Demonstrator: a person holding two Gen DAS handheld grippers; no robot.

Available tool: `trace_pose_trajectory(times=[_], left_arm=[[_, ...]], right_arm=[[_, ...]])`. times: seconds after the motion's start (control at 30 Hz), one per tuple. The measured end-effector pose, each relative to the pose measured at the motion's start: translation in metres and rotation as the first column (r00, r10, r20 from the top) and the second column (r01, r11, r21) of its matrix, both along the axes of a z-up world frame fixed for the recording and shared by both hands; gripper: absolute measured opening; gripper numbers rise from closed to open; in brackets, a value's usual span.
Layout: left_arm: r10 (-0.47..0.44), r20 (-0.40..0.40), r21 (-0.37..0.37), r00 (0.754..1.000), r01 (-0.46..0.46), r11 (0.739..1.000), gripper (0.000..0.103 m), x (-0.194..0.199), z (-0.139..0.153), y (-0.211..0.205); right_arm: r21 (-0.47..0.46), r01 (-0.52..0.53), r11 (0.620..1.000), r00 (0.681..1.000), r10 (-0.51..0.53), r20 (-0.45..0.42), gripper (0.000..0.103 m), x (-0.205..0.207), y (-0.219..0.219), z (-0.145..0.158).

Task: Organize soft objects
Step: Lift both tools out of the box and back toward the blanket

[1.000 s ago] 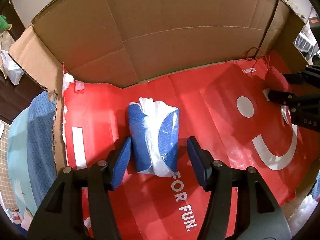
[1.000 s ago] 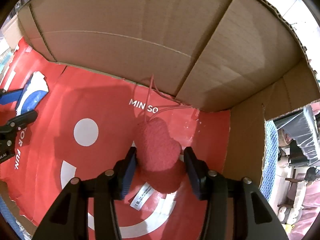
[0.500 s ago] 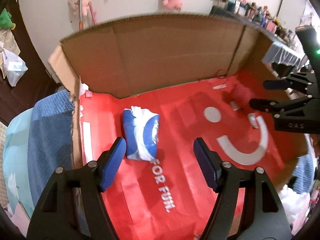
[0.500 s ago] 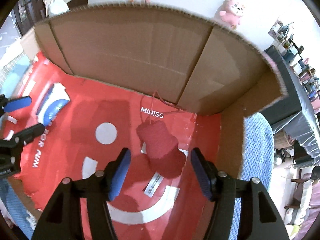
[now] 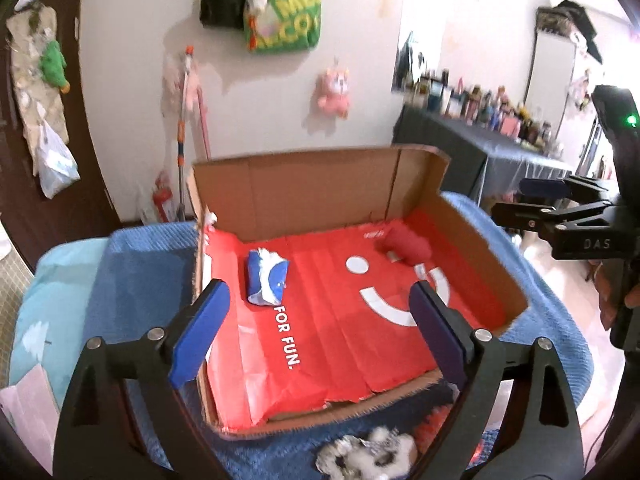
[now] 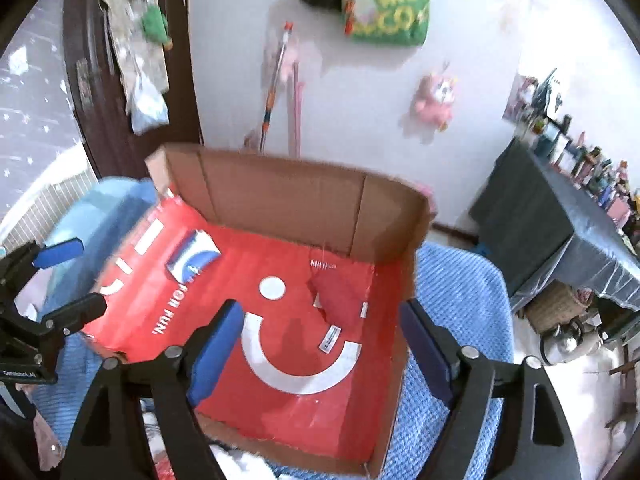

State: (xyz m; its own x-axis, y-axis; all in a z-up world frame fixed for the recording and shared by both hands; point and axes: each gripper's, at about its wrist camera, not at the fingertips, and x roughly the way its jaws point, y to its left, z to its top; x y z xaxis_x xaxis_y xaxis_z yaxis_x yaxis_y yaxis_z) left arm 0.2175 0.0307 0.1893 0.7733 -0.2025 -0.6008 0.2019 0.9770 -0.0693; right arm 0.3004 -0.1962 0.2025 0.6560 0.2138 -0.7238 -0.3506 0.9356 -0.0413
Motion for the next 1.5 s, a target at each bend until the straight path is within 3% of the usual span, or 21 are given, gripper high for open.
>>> trace_pose_trajectory(times=[0.1,0.17,0.3,0.4,0.53,0.7,0.87,1.03,1.23,1.5], left_arm=[[0.030,0.088,0.001,0.996,-0.031,1.000,0.099,-0.030,0.008,-0.002],[0.046,0.149,-0.008,0.988,-0.045,0.999,0.100,-0.054,0.011,-0.001],[0.070,0.212,-0.032,0.975,-0.065,0.997,0.103,-0.093,0.009,0.002],[0.086,0.244,-0.033,0.966,-0.080,0.996,0.103,-0.115,0.000,0.001],[0.104,0.250,-0.059,0.963,-0.092,0.994,0.103,-0.135,-0.017,0.000],[0.130,0.286,-0.055,0.949,-0.119,0.991,0.103,-0.155,-0.039,-0.003],[0.125,0.280,-0.065,0.952,-0.111,0.992,0.103,-0.164,-0.065,-0.008],[0.128,0.300,-0.043,0.945,-0.120,0.992,0.103,-0.173,-0.086,-0.016],[0.112,0.280,-0.016,0.953,-0.113,0.994,0.103,-0.177,-0.110,-0.027],[0.125,0.261,-0.019,0.957,-0.124,0.992,0.103,-0.178,-0.124,-0.029]], right_arm=[[0.024,0.013,1.000,0.995,-0.015,0.096,0.092,-0.037,-0.006,0.015],[0.048,0.010,0.999,0.987,-0.018,0.157,0.103,-0.062,-0.009,0.022],[0.112,0.019,0.994,0.961,-0.049,0.272,0.103,-0.115,-0.018,0.027],[0.168,0.024,0.985,0.950,-0.075,0.303,0.103,-0.144,-0.027,0.021],[0.155,0.069,0.985,0.931,-0.119,0.344,0.103,-0.173,-0.032,0.003],[0.196,0.117,0.974,0.931,-0.176,0.319,0.103,-0.195,-0.038,-0.032],[0.180,0.143,0.973,0.912,-0.200,0.358,0.103,-0.220,-0.033,-0.068],[0.229,0.147,0.962,0.914,-0.221,0.340,0.103,-0.233,-0.030,-0.101],[0.235,0.178,0.955,0.895,-0.257,0.364,0.103,-0.249,-0.025,-0.127],[0.237,0.202,0.950,0.895,-0.277,0.349,0.103,-0.254,-0.023,-0.150]])
